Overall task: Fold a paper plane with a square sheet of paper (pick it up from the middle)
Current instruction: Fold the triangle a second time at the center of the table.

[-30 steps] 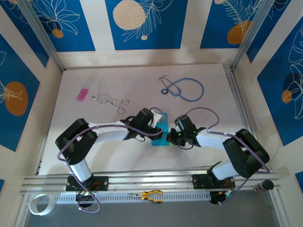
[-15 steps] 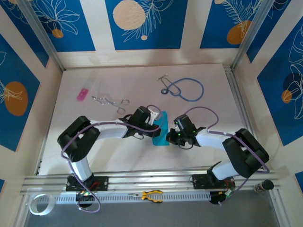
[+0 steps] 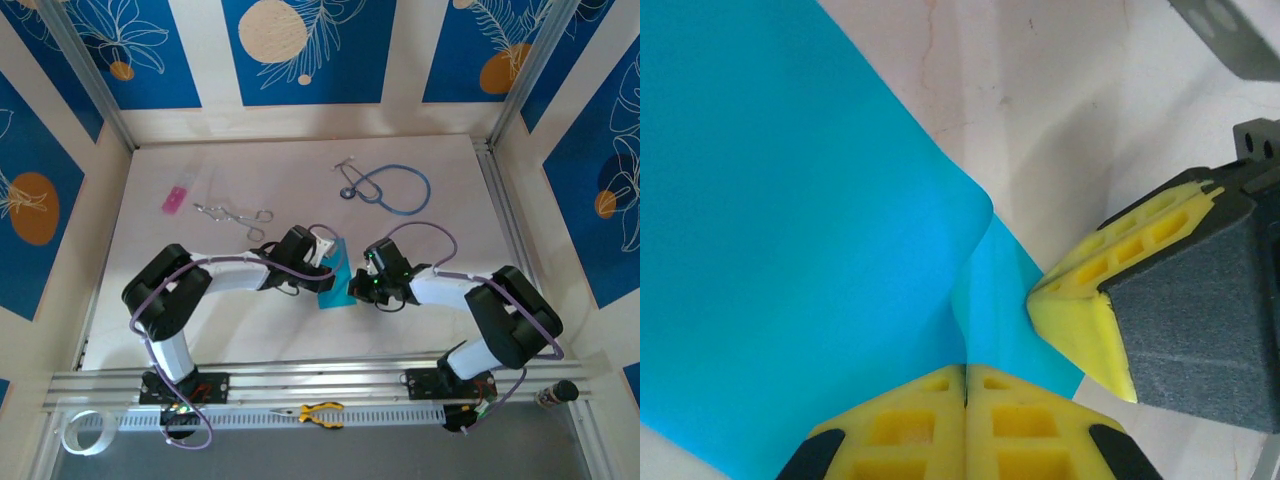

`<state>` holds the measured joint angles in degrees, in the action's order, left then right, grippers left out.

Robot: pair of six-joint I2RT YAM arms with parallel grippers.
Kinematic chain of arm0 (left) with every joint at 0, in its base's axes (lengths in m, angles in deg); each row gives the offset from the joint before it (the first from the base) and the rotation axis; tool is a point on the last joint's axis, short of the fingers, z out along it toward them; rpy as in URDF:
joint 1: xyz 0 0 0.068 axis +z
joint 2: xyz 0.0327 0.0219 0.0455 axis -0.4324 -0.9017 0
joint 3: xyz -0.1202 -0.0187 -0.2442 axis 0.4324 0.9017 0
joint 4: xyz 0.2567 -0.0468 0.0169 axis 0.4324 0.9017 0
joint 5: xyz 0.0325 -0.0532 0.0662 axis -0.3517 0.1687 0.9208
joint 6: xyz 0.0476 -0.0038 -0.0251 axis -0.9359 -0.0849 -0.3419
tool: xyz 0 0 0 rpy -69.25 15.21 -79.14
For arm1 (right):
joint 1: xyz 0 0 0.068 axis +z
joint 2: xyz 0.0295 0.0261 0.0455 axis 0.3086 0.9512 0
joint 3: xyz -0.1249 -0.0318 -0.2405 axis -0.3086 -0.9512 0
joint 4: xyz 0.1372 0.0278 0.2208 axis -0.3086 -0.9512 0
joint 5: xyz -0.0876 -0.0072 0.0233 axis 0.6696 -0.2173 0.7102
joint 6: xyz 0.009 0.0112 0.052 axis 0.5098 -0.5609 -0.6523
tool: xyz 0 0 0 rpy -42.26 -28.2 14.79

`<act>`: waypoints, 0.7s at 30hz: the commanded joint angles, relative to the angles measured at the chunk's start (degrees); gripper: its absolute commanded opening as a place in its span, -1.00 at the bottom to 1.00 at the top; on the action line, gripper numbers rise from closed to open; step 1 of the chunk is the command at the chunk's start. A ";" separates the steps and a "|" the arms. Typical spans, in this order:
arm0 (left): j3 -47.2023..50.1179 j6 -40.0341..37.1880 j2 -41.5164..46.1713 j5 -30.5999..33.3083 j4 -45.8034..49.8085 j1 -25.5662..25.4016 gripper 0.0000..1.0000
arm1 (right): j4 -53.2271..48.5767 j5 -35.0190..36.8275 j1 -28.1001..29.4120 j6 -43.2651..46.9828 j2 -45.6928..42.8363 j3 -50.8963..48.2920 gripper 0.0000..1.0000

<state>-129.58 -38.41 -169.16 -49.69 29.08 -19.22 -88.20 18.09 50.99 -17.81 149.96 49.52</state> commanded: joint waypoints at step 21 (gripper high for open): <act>0.24 0.46 -0.37 -1.96 -1.28 0.58 -1.00 | 1.30 -1.31 2.20 -2.95 1.09 2.87 -0.96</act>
<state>-129.58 -38.34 -169.16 -49.80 28.97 -19.22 -89.62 17.78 53.79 -19.26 151.36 51.95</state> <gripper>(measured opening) 0.063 0.056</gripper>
